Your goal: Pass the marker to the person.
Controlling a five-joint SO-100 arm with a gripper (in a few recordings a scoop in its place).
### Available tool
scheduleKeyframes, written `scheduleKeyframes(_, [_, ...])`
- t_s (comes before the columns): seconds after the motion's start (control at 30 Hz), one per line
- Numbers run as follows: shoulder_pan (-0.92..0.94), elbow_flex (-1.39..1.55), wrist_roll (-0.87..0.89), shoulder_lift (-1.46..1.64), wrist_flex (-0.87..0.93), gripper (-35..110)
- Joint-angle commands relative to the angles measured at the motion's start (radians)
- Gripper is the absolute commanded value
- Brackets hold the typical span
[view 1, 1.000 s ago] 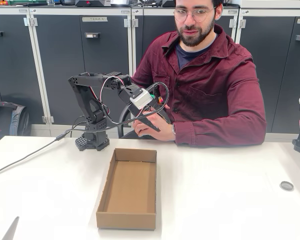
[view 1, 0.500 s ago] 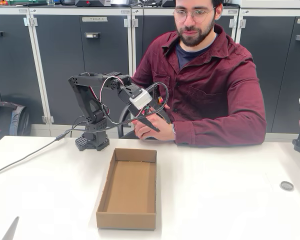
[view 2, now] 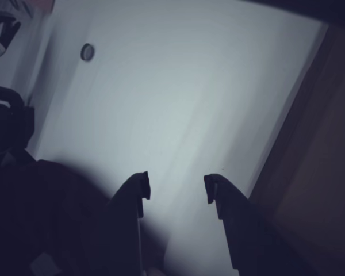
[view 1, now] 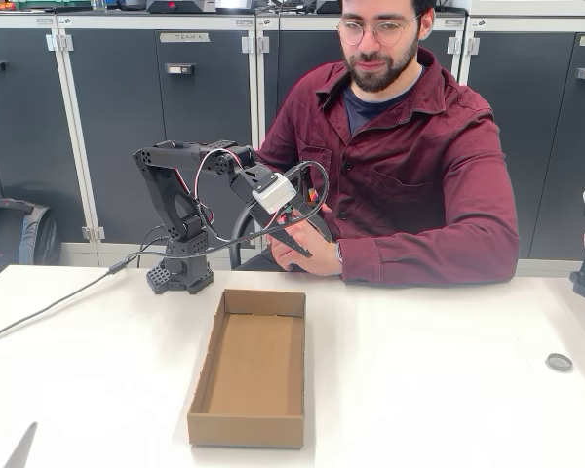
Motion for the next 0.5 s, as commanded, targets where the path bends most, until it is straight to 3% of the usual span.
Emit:
scheduleKeyframes(0.0, [0.005,-0.037,-0.009,0.04,-0.018,20])
scheduleKeyframes(0.47, [0.012,-0.029,-0.015,0.034,-0.028,20])
